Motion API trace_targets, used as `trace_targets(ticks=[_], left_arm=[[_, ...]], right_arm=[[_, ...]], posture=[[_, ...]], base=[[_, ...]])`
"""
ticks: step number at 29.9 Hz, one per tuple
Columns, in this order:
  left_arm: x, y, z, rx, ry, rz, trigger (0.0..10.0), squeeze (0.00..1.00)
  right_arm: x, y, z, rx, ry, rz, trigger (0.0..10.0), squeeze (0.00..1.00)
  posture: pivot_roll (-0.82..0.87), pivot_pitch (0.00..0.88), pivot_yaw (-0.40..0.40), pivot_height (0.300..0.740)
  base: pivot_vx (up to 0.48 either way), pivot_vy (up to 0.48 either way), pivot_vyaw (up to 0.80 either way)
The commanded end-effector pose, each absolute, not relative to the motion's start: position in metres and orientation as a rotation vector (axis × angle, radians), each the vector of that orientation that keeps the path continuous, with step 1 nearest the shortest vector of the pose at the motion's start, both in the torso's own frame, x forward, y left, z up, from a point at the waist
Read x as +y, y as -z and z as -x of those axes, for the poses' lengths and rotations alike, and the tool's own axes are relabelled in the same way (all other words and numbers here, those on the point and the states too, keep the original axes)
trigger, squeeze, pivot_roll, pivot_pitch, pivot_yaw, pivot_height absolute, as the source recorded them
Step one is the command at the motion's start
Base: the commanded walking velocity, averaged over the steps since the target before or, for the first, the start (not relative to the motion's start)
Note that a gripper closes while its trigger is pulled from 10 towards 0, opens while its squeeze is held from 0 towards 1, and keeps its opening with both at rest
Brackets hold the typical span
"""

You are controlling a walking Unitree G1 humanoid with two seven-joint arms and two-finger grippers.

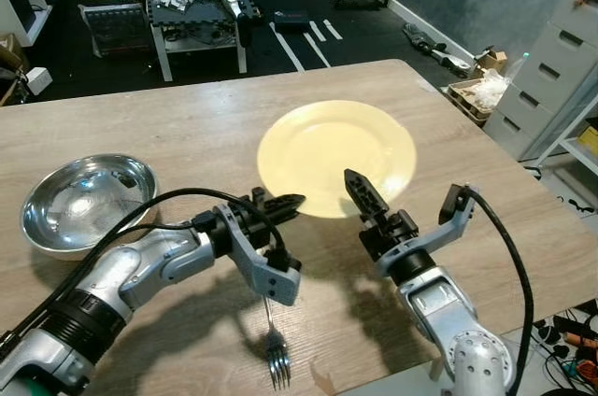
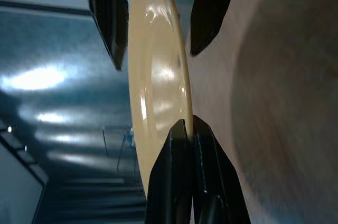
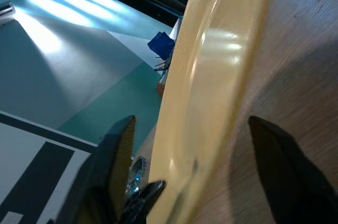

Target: Setting the table

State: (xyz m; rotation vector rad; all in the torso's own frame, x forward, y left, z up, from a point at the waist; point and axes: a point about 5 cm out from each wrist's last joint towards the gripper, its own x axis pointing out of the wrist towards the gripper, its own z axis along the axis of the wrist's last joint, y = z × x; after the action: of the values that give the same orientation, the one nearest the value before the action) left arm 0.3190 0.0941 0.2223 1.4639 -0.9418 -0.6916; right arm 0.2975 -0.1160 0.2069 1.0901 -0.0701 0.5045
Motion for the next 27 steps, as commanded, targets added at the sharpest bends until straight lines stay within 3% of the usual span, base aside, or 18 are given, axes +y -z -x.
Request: trace_targets(ticks=[1, 24, 25, 26, 27], left_arm=[[0.088, -0.221, -0.314, -0.971, 0.738, -1.466, 10.0, 0.0], [0.091, -0.221, -0.315, -0.987, 0.712, -1.46, 10.0, 0.0], [0.091, -0.222, -0.315, -0.992, 0.708, -1.462, 10.0, 0.18], [0.091, -0.222, -0.315, -0.992, 0.708, -1.462, 10.0, 0.18], [0.092, -0.222, -0.316, -0.971, 0.719, -1.448, 10.0, 1.0]], right_arm=[[-0.11, -0.21, -0.297, -0.079, -0.515, -1.165, 0.0, 0.0], [-0.122, -0.212, -0.296, -0.109, -0.472, -1.203, 0.0, 0.0], [-0.122, -0.212, -0.296, -0.109, -0.472, -1.203, 0.0, 0.0], [-0.122, -0.212, -0.296, -0.109, -0.472, -1.203, 0.0, 0.0], [-0.121, -0.213, -0.296, -0.114, -0.479, -1.201, 0.0, 0.0]], posture=[[0.07, 0.141, 0.039, 0.74], [0.07, 0.149, 0.046, 0.74], [0.07, 0.149, 0.046, 0.74], [0.07, 0.149, 0.046, 0.74], [0.07, 0.149, 0.046, 0.74]], base=[[0.0, 0.0, 0.0], [0.0, 0.0, 0.0], [0.0, 0.0, 0.0], [0.0, 0.0, 0.0], [0.0, 0.0, 0.0]])
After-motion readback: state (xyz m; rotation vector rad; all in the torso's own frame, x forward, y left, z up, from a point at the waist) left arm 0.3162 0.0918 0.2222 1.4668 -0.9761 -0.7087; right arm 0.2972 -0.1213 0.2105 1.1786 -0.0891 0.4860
